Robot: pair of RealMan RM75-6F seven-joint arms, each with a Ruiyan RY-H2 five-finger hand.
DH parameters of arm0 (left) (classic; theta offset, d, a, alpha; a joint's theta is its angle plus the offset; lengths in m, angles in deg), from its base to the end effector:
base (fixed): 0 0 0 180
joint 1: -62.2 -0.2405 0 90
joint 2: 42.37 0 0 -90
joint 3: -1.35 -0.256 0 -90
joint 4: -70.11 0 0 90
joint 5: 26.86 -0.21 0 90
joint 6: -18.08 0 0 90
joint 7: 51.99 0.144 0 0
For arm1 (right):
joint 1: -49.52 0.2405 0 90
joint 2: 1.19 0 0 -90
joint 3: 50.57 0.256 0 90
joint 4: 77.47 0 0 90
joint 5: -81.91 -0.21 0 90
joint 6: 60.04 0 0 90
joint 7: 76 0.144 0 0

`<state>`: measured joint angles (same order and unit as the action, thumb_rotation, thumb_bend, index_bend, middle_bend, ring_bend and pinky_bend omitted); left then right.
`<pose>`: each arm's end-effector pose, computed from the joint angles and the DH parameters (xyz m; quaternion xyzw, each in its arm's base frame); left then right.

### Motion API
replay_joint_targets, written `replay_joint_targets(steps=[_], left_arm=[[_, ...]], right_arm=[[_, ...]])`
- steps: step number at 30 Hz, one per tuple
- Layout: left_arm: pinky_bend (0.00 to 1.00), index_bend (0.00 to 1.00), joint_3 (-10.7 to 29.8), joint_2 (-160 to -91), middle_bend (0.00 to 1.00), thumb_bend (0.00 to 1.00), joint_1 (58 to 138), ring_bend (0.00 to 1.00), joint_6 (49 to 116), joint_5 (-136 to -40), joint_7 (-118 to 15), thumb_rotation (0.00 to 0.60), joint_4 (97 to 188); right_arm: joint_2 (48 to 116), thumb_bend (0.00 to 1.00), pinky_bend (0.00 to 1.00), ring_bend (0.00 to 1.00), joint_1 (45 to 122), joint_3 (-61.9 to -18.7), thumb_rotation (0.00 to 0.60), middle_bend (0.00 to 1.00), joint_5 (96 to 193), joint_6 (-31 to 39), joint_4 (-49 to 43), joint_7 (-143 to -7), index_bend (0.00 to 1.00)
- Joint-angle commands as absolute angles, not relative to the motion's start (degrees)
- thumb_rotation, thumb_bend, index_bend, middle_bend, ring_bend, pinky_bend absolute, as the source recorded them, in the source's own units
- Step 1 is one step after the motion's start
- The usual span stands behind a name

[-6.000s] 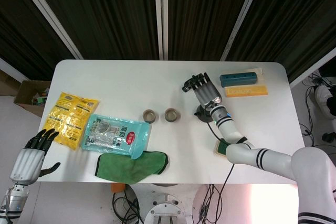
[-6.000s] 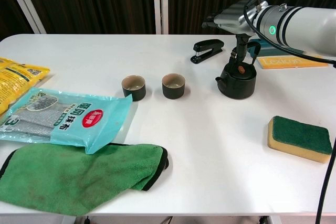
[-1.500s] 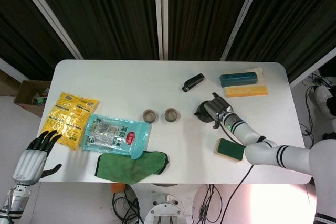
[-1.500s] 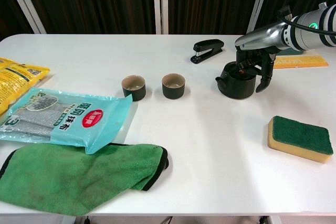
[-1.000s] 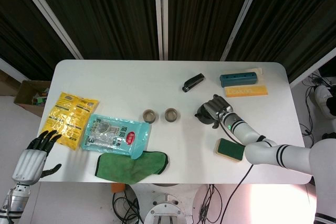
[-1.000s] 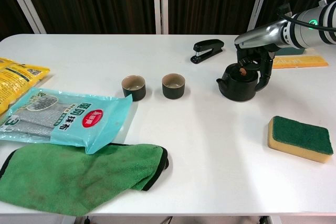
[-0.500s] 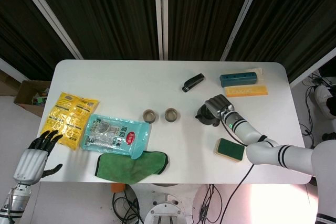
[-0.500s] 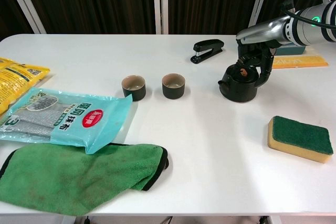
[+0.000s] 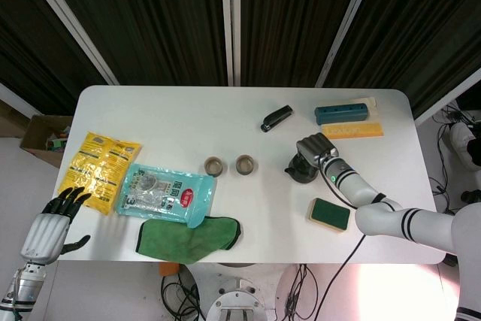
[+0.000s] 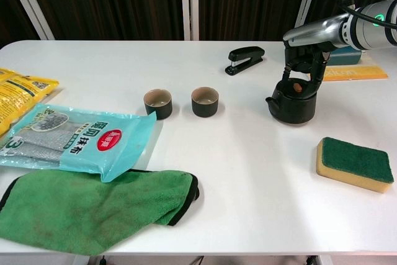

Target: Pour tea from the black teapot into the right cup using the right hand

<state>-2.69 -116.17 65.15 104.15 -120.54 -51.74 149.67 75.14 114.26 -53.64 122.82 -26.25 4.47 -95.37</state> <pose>-0.3318 0.1449 0.1021 -0.6595 -0.3790 -0.3558 0.5430 -0.1505 -0.4018 0.0149 0.8198 -0.3809 0.1762 0.3896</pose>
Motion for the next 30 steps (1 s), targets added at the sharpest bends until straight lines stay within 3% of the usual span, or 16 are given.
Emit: replay_joint_targets(steps=[1,13,25,30], left_arm=[[0.23,0.17,-2.68,-116.19,0.09,0.13,65.13,0.07,104.18,-120.5,-51.81,0.6,149.59],[0.23,0.17,-2.66,-116.42,0.09,0.13,65.32,0.07,103.79,-120.35,-51.85,0.6,149.42],[0.23,0.17,-2.71,-116.43,0.09,0.13,65.44,0.07,103.77,-120.5,-51.46,0.6,149.61],[0.23,0.17,-2.68,-116.43,0.09,0.13,65.58,0.07,103.57,-120.44,-51.26,0.6,149.8]], right_arm=[[75.01,0.05,0.6,0.83,113.92,-53.39,0.6,0.91,123.19,-26.05,4.52,-95.01,0.99],[74.99,0.01,0.65,0.88,110.11,-51.59,0.595,0.97,129.91,-20.37,5.19,-93.51,1.0],[76.61,0.0,0.73,0.96,106.05,-49.35,0.469,1.0,134.25,-15.14,4.08,-92.76,1.0],[77.51,0.0,0.76,0.97,104.48,-48.31,0.46,1.0,137.39,-13.72,3.16,-91.07,1.0]])
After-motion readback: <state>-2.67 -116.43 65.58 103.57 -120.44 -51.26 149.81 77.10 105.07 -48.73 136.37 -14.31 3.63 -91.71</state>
